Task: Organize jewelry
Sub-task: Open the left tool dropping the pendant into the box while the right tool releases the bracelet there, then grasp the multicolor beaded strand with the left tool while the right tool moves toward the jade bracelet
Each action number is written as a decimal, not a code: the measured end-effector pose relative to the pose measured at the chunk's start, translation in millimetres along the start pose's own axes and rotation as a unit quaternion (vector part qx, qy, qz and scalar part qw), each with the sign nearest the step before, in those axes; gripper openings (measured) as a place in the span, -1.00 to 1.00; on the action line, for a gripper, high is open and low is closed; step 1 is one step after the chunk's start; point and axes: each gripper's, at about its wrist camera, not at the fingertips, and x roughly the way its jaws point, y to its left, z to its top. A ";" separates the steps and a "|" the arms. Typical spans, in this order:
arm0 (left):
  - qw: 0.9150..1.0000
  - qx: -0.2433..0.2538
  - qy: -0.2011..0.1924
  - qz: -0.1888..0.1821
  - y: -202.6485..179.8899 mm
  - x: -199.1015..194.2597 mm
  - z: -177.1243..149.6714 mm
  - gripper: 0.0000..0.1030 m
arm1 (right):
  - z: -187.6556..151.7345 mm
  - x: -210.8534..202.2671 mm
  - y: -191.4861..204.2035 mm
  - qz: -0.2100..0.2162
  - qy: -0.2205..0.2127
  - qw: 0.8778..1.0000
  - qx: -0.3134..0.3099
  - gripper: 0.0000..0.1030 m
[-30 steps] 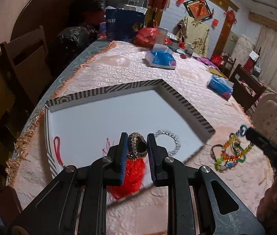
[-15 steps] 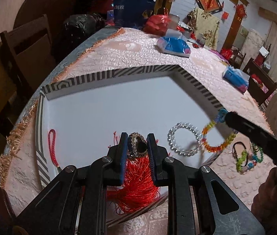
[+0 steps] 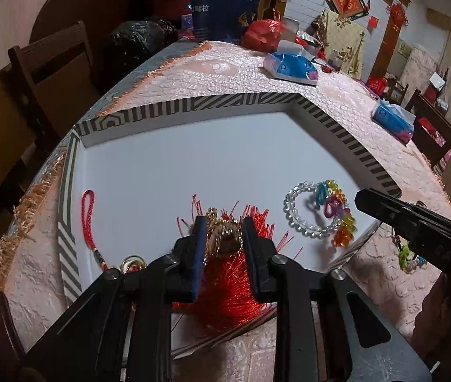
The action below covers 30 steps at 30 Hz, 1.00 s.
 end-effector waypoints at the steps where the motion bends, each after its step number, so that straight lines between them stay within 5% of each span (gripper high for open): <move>1: 1.000 -0.001 -0.001 0.001 1.3 -0.9 -1.1 -0.41 | -0.3 -0.6 -0.3 -0.001 -0.002 1.000 0.000 -0.47; 11: 1.000 -0.009 -0.004 -0.006 -3.7 -15.3 -6.4 -0.33 | -4.3 -41.8 -8.8 -0.012 -0.042 0.999 0.010 -0.45; 20: 0.998 0.022 -0.023 -0.047 -56.9 -38.4 -12.0 -0.16 | -22.8 -110.8 -67.3 -0.094 -0.060 0.993 0.040 -0.45; 30: 0.981 0.136 0.023 -0.137 -154.7 -23.0 -36.8 -0.14 | -79.4 -151.2 -147.8 -0.209 0.014 0.973 0.095 -0.45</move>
